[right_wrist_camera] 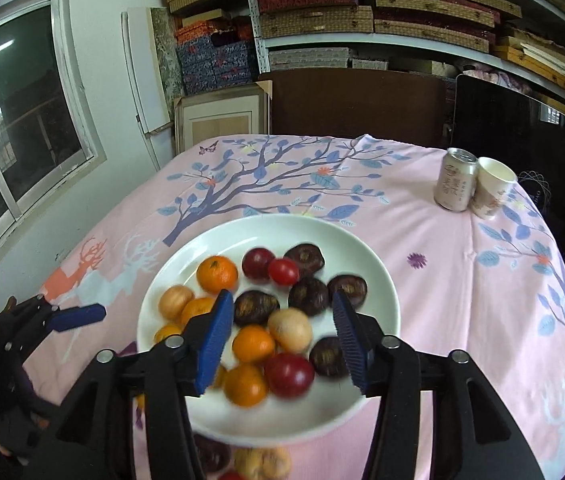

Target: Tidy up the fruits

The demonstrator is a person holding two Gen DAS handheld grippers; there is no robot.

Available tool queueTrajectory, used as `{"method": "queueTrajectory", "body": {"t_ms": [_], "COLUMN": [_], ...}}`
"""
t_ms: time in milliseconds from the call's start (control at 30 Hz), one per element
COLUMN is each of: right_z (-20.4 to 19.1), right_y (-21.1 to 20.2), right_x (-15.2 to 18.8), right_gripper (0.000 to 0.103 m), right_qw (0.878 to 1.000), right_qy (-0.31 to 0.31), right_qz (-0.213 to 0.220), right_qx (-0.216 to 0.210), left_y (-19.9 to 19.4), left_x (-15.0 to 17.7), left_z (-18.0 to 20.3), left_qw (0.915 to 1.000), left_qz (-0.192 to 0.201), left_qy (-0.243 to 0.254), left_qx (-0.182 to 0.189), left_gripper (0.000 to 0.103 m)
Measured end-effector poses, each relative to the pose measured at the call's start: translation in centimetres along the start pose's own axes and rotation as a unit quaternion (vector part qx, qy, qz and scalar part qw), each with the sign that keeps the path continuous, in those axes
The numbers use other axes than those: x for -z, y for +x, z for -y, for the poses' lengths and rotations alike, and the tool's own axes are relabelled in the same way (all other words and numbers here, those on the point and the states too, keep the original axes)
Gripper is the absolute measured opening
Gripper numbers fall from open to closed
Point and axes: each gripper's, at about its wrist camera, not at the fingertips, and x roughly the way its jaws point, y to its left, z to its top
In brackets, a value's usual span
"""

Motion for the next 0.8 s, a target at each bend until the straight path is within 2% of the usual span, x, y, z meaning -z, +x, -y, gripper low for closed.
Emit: {"method": "queueTrajectory", "body": {"t_ms": [67, 200, 333, 433, 700, 733, 767, 800], "right_z": [0.0, -0.3, 0.0, 0.2, -0.2, -0.3, -0.3, -0.4], "right_y": [-2.1, -5.4, -7.5, -7.8, -7.0, -6.9, -6.9, -6.8], "right_x": [2.2, 7.3, 11.5, 13.0, 14.5, 14.5, 14.6, 14.6], "right_gripper": [0.061, 0.061, 0.061, 0.061, 0.061, 0.061, 0.057, 0.055], "right_qw": [1.0, 1.0, 0.998, 0.995, 0.996, 0.996, 0.997, 0.997], "right_qy": [0.004, 0.016, 0.053, 0.077, 0.073, 0.071, 0.067, 0.062], "right_qz": [0.003, 0.005, 0.015, 0.016, 0.0, -0.002, -0.003, -0.006], "right_qx": [-0.01, -0.014, -0.041, -0.054, -0.045, -0.045, -0.043, -0.042], "left_y": [-0.5, -0.3, 0.9, 1.8, 4.6, 4.6, 4.4, 4.2], "left_x": [1.6, 4.4, 5.2, 4.8, 4.1, 4.1, 4.1, 4.1], "left_z": [0.1, 0.3, 0.4, 0.6, 0.7, 0.8, 0.8, 0.9], "left_qw": [0.9999, 0.9992, 0.9982, 0.9979, 0.996, 0.9964, 0.9969, 0.9973], "left_qz": [-0.011, -0.031, -0.046, -0.053, -0.076, -0.072, -0.07, -0.068], "left_qy": [0.007, 0.025, 0.028, 0.026, 0.021, 0.022, 0.022, 0.022], "left_qx": [0.001, -0.01, -0.026, -0.026, -0.04, -0.039, -0.029, -0.016], "left_gripper": [0.084, 0.084, 0.084, 0.084, 0.084, 0.076, 0.056, 0.044]}}
